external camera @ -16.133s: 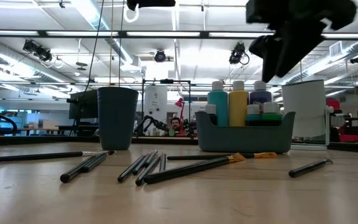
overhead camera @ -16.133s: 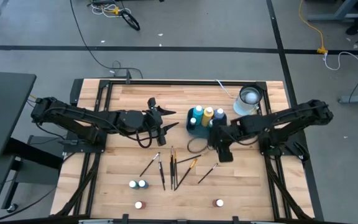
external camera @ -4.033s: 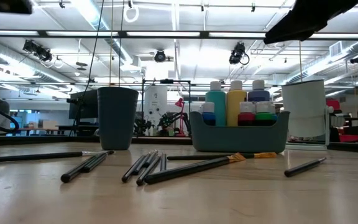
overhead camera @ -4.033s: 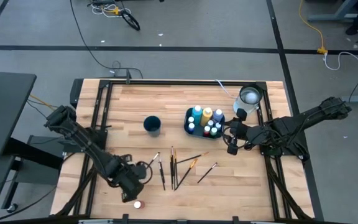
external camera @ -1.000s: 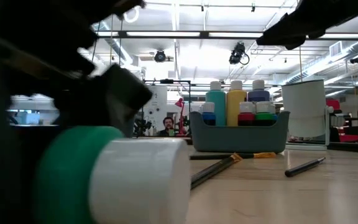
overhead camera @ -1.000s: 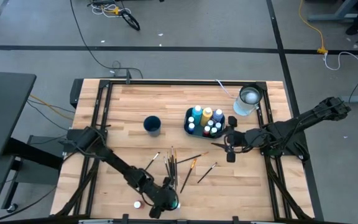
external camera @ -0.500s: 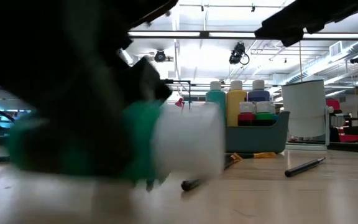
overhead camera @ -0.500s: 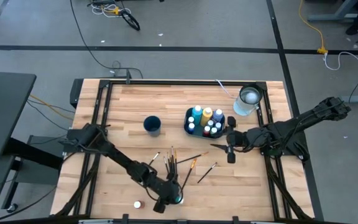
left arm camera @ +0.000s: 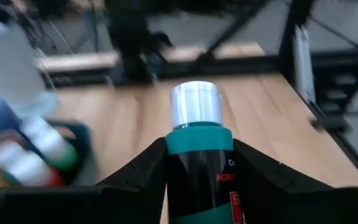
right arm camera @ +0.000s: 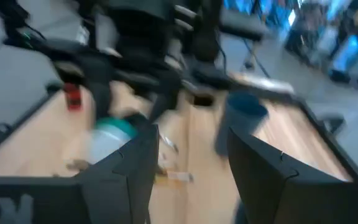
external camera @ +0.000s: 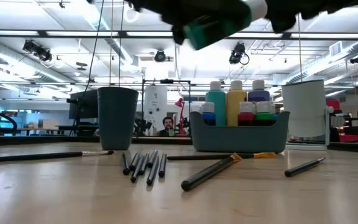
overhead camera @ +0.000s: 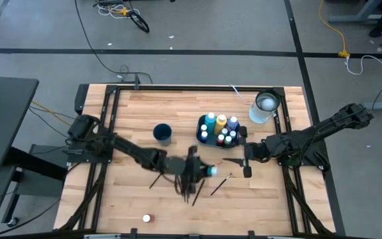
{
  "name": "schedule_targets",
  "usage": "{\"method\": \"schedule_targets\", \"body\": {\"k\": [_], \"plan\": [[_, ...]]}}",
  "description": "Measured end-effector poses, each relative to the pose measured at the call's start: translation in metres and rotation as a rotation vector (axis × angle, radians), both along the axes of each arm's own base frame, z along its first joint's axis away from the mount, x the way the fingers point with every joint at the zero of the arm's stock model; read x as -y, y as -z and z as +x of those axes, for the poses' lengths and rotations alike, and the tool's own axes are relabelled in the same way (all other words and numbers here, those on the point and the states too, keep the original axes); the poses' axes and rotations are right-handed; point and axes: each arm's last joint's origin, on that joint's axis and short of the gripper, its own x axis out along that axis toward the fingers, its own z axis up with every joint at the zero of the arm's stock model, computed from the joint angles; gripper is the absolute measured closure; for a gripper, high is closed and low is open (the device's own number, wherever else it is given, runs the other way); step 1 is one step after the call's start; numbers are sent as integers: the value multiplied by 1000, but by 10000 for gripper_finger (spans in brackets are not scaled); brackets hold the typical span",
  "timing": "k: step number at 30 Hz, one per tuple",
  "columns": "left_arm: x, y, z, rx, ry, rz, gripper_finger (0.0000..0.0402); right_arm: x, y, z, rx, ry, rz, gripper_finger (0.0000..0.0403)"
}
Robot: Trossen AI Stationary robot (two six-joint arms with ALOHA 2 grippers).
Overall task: Pick & Place Paint Supplies
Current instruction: Put the small light green paint bottle into the blue bin
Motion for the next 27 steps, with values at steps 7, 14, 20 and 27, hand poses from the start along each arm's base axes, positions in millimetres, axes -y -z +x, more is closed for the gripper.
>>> {"method": "schedule_targets", "body": {"k": [7, 14, 20, 27], "plan": [[-39, -9, 14, 108, -33, 33, 246, -5, 1, 11, 71, -43, -144, 211], [-53, -15, 17, 158, -53, 115, 239, 4, 1, 13, 70, 90, -182, 209], [-54, -17, 16, 159, -58, 179, 244, 11, 2, 15, 53, 137, -192, 189], [-56, -20, 16, 173, -127, 265, 241, 17, 3, 17, 41, 97, -155, 181]]}}
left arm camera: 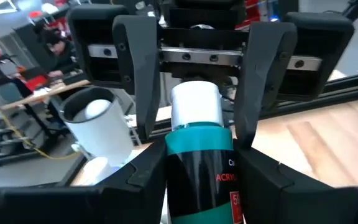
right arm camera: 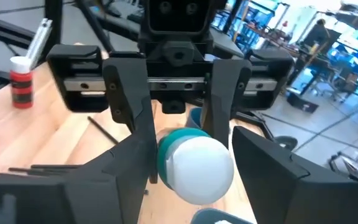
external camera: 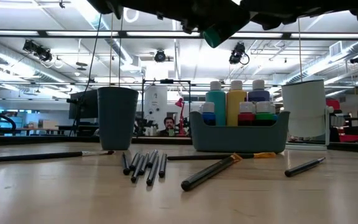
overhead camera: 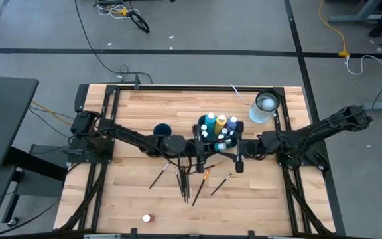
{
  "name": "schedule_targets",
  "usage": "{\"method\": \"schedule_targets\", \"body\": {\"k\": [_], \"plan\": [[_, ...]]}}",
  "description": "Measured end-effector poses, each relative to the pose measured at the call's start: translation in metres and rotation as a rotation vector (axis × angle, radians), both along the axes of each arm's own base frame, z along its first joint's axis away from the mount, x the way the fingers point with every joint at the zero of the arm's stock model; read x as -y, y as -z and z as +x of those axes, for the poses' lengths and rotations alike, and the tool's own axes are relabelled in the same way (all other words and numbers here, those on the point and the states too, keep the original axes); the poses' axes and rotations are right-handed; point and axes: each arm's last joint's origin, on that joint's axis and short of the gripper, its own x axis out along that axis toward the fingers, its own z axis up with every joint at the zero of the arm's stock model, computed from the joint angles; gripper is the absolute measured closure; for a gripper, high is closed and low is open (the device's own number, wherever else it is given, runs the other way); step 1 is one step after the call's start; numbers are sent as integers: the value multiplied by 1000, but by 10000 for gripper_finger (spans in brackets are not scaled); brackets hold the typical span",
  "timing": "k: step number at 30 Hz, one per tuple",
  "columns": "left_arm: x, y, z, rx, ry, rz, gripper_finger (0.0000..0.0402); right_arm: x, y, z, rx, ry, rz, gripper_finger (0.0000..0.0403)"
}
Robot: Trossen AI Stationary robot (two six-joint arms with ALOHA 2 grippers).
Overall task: Pick & Place Paint Supplies
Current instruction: Put the small light green paint bottle into the blue bin
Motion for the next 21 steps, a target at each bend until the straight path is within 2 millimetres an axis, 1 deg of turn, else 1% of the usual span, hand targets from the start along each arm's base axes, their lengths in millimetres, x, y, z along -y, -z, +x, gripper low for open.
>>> {"method": "schedule_targets", "body": {"k": [4, 7, 13, 17, 21], "plan": [[0, -1, 0, 9, -3, 3, 246, 2, 0, 1, 1, -6, 24, 205], [-1, 0, 0, 2, -36, 10, 239, 2, 0, 1, 0, -16, 26, 227], [-1, 1, -1, -20, -59, 69, 236, 4, 2, 1, -16, -8, 23, 263], [-1, 1, -1, -26, -57, 94, 235, 6, 1, 1, -9, -5, 29, 272], [-1, 2, -1, -39, -80, 91, 215, 6, 1, 1, -10, 9, 24, 274]]}}
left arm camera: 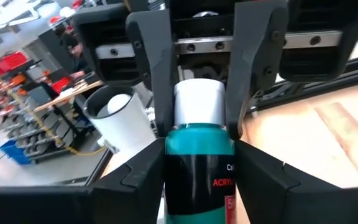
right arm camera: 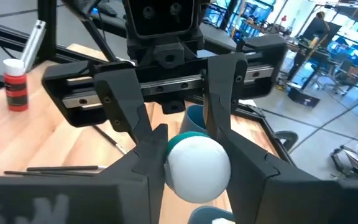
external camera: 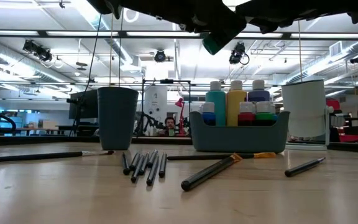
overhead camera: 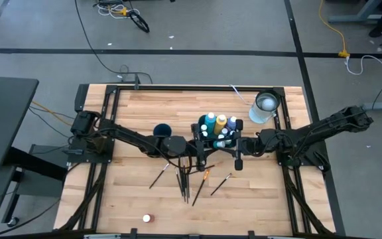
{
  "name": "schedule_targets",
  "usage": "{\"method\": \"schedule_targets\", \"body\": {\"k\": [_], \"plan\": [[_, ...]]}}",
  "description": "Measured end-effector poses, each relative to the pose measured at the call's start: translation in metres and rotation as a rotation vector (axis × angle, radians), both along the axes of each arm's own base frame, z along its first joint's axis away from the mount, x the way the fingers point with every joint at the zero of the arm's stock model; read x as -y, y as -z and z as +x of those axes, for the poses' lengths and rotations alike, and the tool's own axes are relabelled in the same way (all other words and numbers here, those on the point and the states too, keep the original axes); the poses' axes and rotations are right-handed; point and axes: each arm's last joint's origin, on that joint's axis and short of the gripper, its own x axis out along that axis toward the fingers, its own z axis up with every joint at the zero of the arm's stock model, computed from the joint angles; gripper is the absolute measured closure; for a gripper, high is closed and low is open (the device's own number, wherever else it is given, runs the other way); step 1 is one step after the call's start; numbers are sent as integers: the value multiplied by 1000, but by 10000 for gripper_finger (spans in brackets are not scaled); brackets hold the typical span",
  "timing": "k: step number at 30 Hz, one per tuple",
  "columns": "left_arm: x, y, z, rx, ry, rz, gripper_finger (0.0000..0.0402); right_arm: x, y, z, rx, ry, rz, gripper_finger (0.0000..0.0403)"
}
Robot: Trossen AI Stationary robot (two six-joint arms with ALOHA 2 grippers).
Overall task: Pick & Place Paint Supplies
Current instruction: Put the small light green paint bottle into the blue bin
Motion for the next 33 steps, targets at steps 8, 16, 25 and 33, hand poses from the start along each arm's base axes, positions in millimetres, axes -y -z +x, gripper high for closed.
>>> {"method": "schedule_targets", "body": {"k": [8, 16, 25, 33], "plan": [[15, -9, -10, -5, -153, 77, 170, 2, 2, -1, -19, 60, -5, 284], [34, -56, -52, -7, -345, 128, 165, 13, 6, 1, -80, 155, 128, 284], [28, -93, -92, 39, -295, -77, 175, 39, 18, 8, -147, 322, 321, 284], [28, -91, -94, 18, -270, -104, 176, 57, 39, 21, -271, 433, 331, 284]]}}
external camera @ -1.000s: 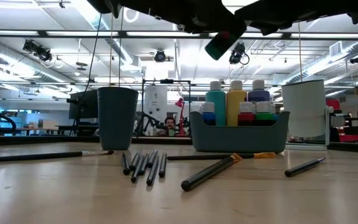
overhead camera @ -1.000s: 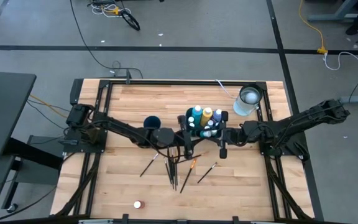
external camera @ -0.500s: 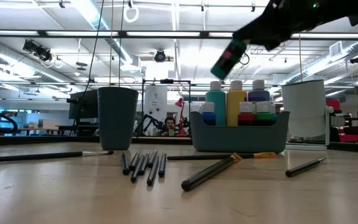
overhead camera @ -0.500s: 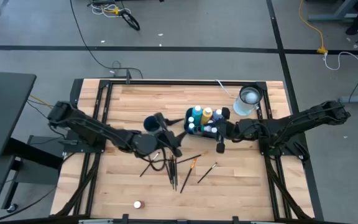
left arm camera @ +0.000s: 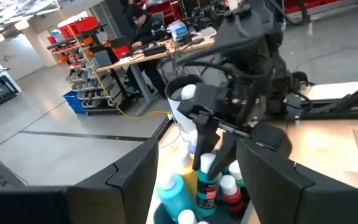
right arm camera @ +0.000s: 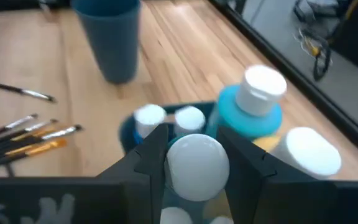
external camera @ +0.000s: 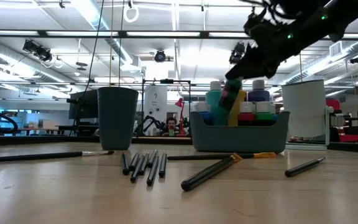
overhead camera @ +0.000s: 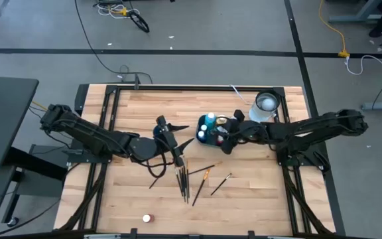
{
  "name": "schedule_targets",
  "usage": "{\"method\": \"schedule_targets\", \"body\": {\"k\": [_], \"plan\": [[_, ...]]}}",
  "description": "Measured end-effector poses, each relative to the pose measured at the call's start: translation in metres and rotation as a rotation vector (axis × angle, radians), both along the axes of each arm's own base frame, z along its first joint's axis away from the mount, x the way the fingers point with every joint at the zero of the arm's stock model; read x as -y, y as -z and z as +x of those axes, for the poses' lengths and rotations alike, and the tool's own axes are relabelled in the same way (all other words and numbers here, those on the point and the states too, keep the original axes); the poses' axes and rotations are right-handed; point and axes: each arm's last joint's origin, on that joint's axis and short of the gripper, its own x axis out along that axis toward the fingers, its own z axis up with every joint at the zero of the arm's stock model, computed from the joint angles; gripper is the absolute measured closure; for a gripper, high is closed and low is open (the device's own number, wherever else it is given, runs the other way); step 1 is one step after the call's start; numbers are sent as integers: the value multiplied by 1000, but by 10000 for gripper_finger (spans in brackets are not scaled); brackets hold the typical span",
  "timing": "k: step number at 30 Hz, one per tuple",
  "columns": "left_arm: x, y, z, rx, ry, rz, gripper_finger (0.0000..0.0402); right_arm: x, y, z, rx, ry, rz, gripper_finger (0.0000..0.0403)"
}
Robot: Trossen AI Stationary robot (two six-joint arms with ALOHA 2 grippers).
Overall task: Pick & Place Paint Supplies
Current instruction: Put the small light green paint bottle into the blue bin
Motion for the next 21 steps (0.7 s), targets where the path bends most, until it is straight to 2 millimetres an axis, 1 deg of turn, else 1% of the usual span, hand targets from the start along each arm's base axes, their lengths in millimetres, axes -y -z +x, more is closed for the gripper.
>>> {"method": "schedule_targets", "body": {"k": [3, 8, 12, 17, 21], "plan": [[0, 1, 0, -6, -1, 2, 176, 5, 4, 7, -45, 23, 26, 284], [0, 2, 0, -19, -1, 5, 176, 10, 18, 18, -128, -6, 35, 283], [0, 2, 0, -20, -1, 5, 176, 14, 20, 25, -158, 2, 23, 270], [0, 2, 0, -21, -1, 5, 176, 15, 22, 28, -190, -11, -5, 252], [0, 4, -1, -38, -1, 11, 176, 15, 25, 27, -211, -15, 9, 249]]}}
